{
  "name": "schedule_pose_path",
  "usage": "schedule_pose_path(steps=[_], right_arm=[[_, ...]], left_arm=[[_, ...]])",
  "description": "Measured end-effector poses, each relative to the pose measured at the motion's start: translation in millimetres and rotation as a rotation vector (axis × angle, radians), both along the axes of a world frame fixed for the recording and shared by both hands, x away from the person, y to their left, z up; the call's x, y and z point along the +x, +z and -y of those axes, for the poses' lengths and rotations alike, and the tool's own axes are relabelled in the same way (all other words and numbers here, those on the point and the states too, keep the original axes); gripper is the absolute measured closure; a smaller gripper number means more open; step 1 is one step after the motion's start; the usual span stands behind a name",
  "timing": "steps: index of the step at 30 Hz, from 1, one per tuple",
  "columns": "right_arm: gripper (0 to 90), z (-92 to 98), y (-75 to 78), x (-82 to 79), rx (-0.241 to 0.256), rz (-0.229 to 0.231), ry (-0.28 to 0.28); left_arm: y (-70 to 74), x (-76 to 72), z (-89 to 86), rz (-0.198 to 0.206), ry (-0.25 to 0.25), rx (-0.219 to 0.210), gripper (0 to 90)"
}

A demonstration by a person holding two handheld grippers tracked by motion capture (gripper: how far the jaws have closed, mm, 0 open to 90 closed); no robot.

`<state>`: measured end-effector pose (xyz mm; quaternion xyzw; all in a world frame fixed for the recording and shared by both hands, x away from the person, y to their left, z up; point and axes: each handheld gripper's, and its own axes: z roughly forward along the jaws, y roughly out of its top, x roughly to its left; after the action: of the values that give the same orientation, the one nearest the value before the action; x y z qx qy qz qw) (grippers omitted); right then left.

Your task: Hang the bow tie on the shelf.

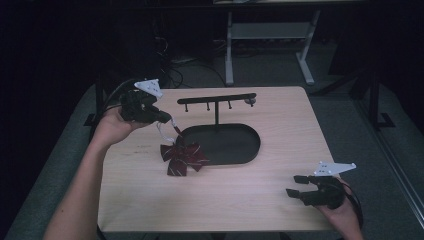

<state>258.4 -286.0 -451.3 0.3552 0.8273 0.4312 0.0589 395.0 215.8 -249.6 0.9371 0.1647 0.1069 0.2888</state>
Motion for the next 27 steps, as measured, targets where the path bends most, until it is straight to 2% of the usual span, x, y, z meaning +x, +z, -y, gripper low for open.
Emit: schedule_pose_path(steps=[16,27], right_arm=[[36.3,1.3,0.4,0.1,0.002,0.000,-0.002],[36.4,2.3,0.7,0.2,0.007,0.005,-0.003]], left_arm=[[8.2,18.3,14.6,-0.002,-0.015,0.010,88.4],[8.2,31.8,22.7,-0.009,-0.003,0.005,88.4]])
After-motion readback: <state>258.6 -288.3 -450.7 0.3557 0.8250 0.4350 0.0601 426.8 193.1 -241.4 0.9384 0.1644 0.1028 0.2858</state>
